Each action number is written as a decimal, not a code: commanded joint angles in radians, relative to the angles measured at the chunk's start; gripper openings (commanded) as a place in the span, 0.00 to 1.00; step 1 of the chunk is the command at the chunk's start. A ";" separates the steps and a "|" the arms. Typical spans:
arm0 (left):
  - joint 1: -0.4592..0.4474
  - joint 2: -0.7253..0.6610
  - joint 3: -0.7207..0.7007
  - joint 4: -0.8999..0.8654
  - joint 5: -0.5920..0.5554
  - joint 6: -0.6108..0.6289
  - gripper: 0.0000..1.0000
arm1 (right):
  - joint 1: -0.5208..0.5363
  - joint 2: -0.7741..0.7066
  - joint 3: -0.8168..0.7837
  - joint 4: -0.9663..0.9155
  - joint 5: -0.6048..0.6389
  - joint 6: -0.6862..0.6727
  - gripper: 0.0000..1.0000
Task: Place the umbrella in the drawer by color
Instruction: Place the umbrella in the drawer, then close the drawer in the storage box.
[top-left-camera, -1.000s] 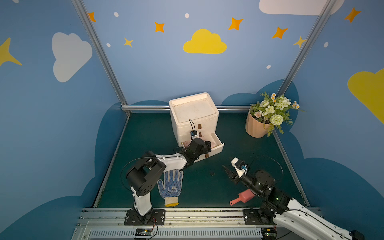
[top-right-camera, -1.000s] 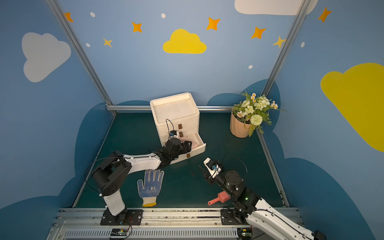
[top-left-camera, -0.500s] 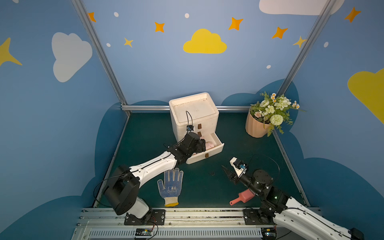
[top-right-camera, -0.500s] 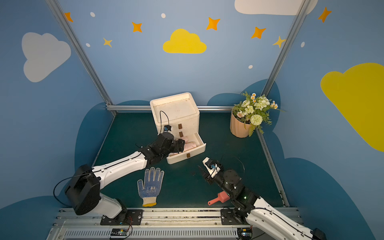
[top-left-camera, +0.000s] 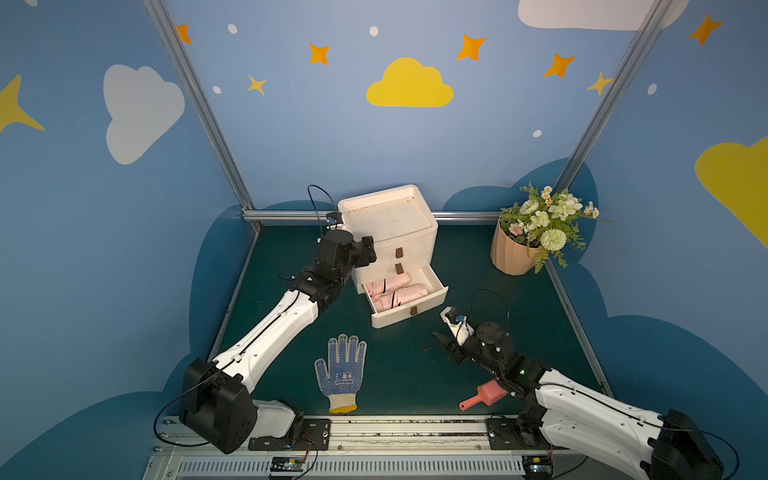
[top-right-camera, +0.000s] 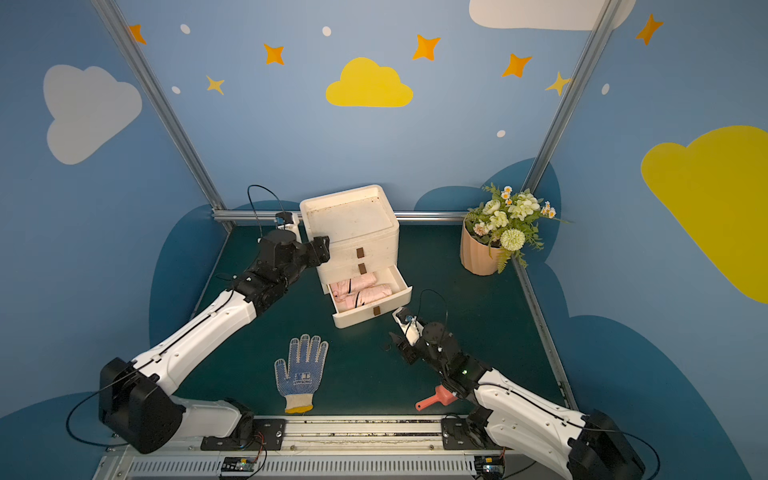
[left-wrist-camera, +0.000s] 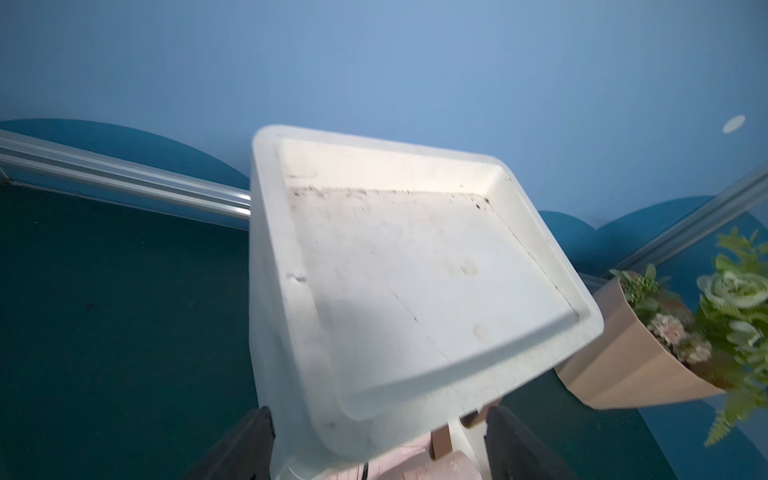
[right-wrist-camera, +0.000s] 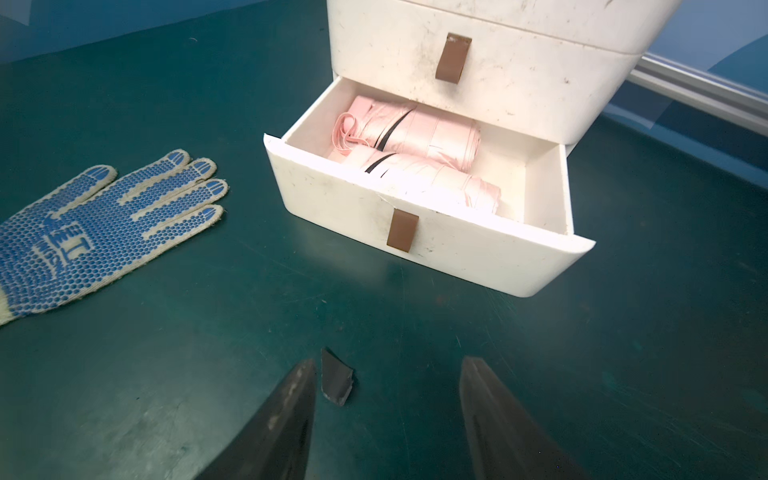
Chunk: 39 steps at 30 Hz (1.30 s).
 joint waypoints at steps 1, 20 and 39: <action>0.076 0.091 0.070 -0.001 0.031 0.011 0.83 | -0.016 0.061 0.063 0.040 -0.054 0.062 0.60; 0.044 0.439 0.376 -0.088 -0.159 0.098 0.59 | -0.046 0.497 0.175 0.274 -0.036 0.219 0.52; -0.024 0.356 0.246 -0.172 -0.028 -0.036 0.34 | -0.045 0.894 0.219 0.926 -0.087 0.272 0.39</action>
